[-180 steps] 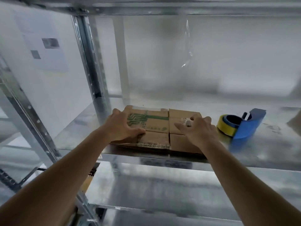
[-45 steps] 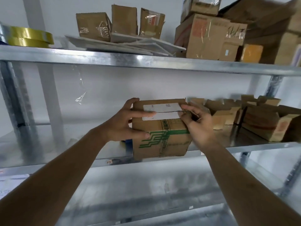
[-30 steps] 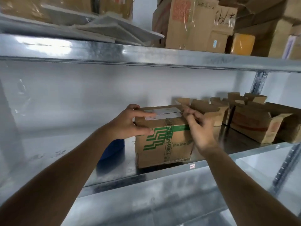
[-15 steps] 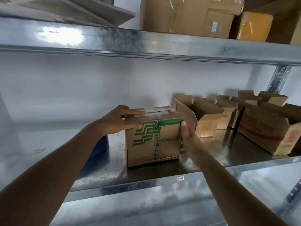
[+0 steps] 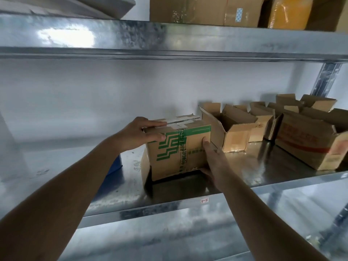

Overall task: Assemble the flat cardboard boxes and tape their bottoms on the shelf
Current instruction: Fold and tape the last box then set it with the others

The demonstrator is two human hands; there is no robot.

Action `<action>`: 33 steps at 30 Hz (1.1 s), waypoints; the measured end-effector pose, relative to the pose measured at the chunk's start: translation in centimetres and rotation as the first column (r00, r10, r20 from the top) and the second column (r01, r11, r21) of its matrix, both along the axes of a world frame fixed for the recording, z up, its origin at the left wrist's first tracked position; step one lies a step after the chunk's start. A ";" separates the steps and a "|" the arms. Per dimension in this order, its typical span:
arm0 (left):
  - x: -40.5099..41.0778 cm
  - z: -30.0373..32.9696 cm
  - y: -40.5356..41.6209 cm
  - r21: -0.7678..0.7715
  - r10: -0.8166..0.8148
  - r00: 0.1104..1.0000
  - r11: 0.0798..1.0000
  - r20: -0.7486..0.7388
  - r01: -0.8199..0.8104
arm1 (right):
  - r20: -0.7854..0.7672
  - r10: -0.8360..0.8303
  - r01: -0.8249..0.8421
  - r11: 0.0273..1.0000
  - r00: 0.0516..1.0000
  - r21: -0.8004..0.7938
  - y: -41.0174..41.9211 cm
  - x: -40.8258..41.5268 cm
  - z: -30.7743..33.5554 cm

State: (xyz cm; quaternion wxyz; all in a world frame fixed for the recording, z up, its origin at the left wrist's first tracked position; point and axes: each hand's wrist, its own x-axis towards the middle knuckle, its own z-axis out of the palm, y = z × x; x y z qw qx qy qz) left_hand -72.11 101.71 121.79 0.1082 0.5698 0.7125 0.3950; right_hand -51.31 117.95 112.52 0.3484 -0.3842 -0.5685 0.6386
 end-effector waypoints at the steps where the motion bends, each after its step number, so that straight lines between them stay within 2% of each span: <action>1: 0.0 0.0 0.0 0.009 0.001 1.000 1.000 0.003 -0.001 | -0.003 -0.019 0.019 1.000 1.000 -0.020 0.2 0.1 0.0; 6: 0.2 -0.2 0.1 0.032 -0.034 0.999 0.999 0.002 0.033 | 0.219 -0.093 0.064 0.989 0.971 0.135 0.2 1.1 0.2; 10: 0.2 -1.2 0.5 -0.020 -0.064 0.996 0.998 -0.060 0.063 | 0.208 -0.107 0.084 0.989 0.972 0.118 0.9 1.9 0.2; 14: -1.4 -3.3 0.7 -0.146 -0.005 0.989 0.989 -0.145 -0.016 | 0.119 -0.102 0.106 0.994 0.988 -0.025 0.6 2.6 -0.2; 18: -2.0 -4.1 0.4 -0.168 -0.019 0.991 0.986 -0.135 -0.004 | 0.103 -0.161 0.156 0.986 0.982 0.057 0.6 2.6 -0.1; 23: -2.1 -3.4 -0.5 -0.258 -0.055 0.986 0.966 -0.157 0.012 | 0.247 -0.198 0.163 0.974 0.949 0.154 0.1 2.2 -0.2; 25: -1.9 -3.3 -0.5 -0.296 -0.056 0.984 0.955 -0.171 0.003 | 0.333 -0.224 0.156 0.963 0.916 0.219 0.2 1.9 -0.4; 27: -1.5 -3.4 -0.3 -0.324 -0.050 0.982 0.946 -0.184 -0.012 | 0.447 -0.332 0.172 0.917 0.831 0.361 0.0 1.6 -0.6; 28: -1.2 -3.4 0.0 -0.337 -0.052 0.978 0.941 -0.201 -0.019 | 0.452 -0.400 0.187 0.876 0.797 0.445 -0.1 1.4 -0.6; 30: -0.9 -3.5 0.5 -0.357 -0.053 0.969 0.933 -0.241 -0.038 | 0.342 -0.442 0.192 0.800 0.829 0.568 -0.8 1.3 -0.2; 32: -0.5 -3.5 0.8 -0.361 -0.043 0.966 0.931 -0.255 -0.054 | 0.216 -0.386 0.161 0.739 0.897 0.654 -1.4 1.0 0.3; 33: -0.3 -3.4 0.9 -0.365 -0.040 0.968 0.929 -0.247 -0.055 | 0.215 -0.365 0.119 0.706 0.906 0.698 -1.7 0.7 0.5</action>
